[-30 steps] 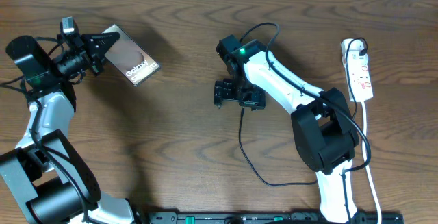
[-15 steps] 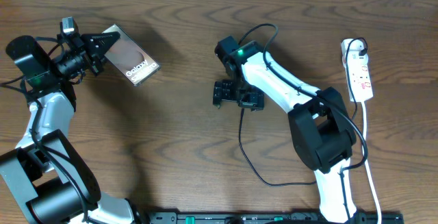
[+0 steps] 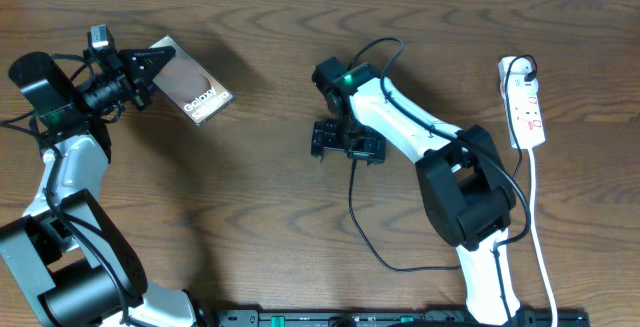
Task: Plug charger to phone and switch on socket
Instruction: 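Lower the open right gripper around the USB-C connector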
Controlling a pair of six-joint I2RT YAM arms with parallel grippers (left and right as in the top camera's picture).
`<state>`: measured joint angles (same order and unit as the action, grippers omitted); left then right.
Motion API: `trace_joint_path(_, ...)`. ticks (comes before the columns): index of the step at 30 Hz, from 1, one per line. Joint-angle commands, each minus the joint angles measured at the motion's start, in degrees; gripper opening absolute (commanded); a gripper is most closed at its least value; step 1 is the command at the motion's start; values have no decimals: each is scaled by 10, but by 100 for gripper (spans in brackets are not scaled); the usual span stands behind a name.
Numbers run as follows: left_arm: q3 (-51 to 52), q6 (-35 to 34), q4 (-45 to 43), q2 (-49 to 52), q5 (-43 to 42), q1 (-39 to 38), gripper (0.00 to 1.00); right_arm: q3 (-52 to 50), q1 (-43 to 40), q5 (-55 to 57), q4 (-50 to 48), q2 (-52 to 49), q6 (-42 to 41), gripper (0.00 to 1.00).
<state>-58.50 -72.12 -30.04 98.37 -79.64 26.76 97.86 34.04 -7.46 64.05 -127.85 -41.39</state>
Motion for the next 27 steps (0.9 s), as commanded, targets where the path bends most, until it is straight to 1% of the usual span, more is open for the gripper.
trace_joint_path(1, 2, 2, -5, 1, -21, -1, 8, -3, 12, 3, 1, -17, -10, 98)
trace_joint_path(18, 2, 5, -5, 1, -21, -1, 8, -3, 20, -3, 18, -18, -34, 99)
trace_joint_path(25, 2, 5, -5, 1, -21, -1, 7, -3, 20, -2, 15, -18, -36, 92)
trace_joint_path(26, 2, 5, -5, 1, -21, -1, 7, -3, 20, -2, 15, -18, -36, 90)
trace_joint_path(27, 2, 5, -5, 1, -21, -1, 7, -3, 20, -2, 15, -18, -36, 84)
